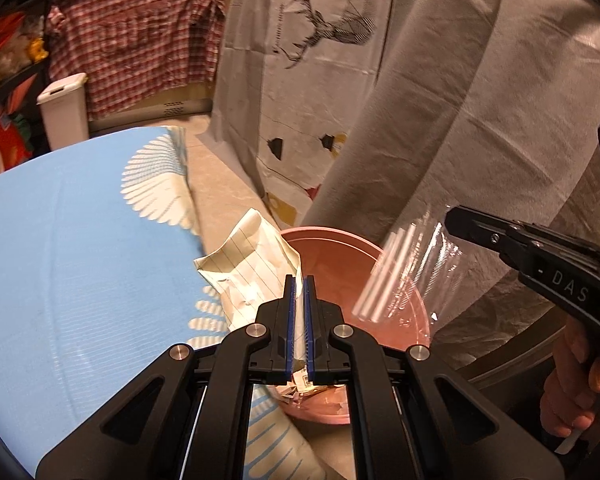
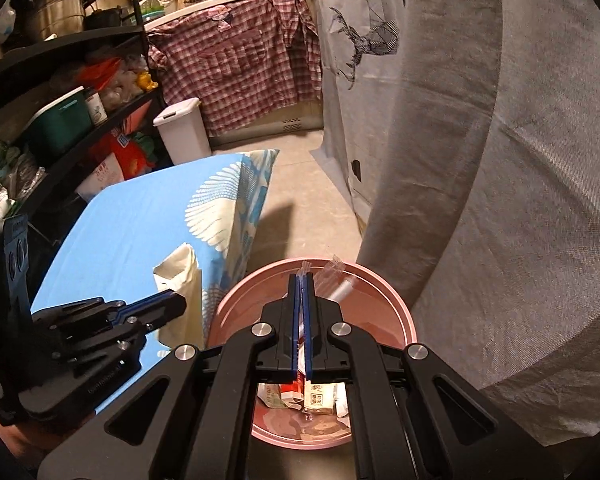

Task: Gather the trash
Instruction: 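Carry the beige paper and straw pack over the pink bin with both tools, then open both grippers to drop the paper and straws into the bin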

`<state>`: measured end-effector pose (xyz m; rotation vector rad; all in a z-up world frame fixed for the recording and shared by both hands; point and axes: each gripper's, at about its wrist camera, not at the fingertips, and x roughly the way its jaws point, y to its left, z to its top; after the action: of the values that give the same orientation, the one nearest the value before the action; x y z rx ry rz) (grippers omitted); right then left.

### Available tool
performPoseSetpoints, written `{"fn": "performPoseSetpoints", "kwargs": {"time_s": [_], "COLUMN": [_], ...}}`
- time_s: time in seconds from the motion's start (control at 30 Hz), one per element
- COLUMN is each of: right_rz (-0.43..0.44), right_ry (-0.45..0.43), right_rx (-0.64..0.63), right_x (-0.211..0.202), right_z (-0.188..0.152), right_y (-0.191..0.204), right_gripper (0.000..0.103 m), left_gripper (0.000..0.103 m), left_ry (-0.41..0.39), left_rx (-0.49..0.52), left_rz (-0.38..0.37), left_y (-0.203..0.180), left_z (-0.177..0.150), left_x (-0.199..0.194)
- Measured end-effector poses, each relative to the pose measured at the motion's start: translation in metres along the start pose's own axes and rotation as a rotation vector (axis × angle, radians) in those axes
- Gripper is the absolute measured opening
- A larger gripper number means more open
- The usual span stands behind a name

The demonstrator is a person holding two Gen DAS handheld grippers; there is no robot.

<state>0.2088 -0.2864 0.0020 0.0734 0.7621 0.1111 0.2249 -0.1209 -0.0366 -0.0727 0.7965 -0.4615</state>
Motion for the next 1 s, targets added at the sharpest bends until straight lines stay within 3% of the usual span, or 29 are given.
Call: {"fn": "performPoseSetpoints", "kwargs": {"time_s": [0.5,0.57,0.67,0.73,0.8,1.0], "right_rz": [-0.05,-0.073,-0.072,-0.072,-0.078,-0.076], "right_ry": [0.028,0.033,0.059,0.061,0.054,0.04], "right_rx": [0.032,0.034,0.058,0.067,0.066,0.084], "right_x": [0.013,0.015,0.02,0.02,0.018,0.01], "right_z": [0.0,-0.001,-0.001,-0.002,-0.003,-0.007], "right_y": [-0.012,-0.013,-0.019,-0.02,-0.021,-0.023], "right_gripper": [0.004,0.006,0.013,0.034,0.044,0.049], "left_gripper": [0.005,0.015,0.021,0.021,0.025,0.033], "left_ry": [0.019,0.02,0.015,0.016,0.012,-0.033], "left_rx": [0.032,0.036,0.034,0.031,0.031,0.024], "left_rz": [-0.029,-0.024,-0.019,-0.02,-0.018,0.007], "left_y": [-0.018,-0.019,-0.019,-0.017,-0.015,-0.006], "left_z": [0.004,0.005,0.006,0.005,0.005,0.002], "left_x": [0.025,0.026,0.026,0.025,0.022,-0.007]}}
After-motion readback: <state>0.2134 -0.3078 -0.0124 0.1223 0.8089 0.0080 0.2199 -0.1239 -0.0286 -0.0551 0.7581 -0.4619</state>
